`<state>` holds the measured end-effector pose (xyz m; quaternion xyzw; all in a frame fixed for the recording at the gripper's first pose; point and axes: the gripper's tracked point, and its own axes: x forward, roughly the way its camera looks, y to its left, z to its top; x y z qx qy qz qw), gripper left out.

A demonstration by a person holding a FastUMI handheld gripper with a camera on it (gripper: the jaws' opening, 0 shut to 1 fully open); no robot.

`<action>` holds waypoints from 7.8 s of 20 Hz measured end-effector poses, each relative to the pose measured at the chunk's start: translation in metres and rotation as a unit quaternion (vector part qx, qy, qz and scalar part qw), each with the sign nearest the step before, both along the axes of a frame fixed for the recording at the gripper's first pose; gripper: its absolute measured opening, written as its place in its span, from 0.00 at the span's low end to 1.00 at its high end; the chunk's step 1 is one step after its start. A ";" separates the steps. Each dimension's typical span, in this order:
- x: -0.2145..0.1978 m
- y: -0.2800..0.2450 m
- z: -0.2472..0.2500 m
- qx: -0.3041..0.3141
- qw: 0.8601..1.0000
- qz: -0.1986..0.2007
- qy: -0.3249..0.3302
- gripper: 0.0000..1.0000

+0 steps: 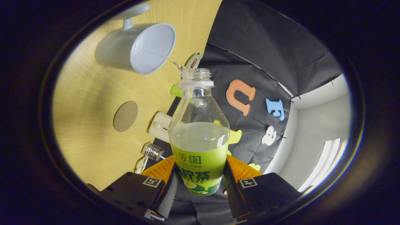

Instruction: Take the bottle from table, then pour the juice into the cup, finally place the bottle on the coaster

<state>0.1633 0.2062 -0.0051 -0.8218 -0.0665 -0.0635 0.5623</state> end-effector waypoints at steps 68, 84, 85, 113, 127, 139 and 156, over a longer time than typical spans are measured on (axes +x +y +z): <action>-0.014 0.001 -0.044 0.166 0.981 -0.005 0.100 0.76; -0.027 0.021 -0.061 0.551 0.793 0.012 0.259 0.76; -0.025 0.021 -0.058 0.573 0.776 0.016 0.262 0.76; 0.105 0.000 -0.101 0.815 0.496 -0.004 0.300 0.77; 0.120 0.004 -0.133 0.808 0.505 -0.021 0.303 0.80; 0.118 0.011 -0.141 0.805 0.507 -0.018 0.306 0.83; 0.103 0.004 -0.146 0.811 0.503 -0.038 0.298 0.99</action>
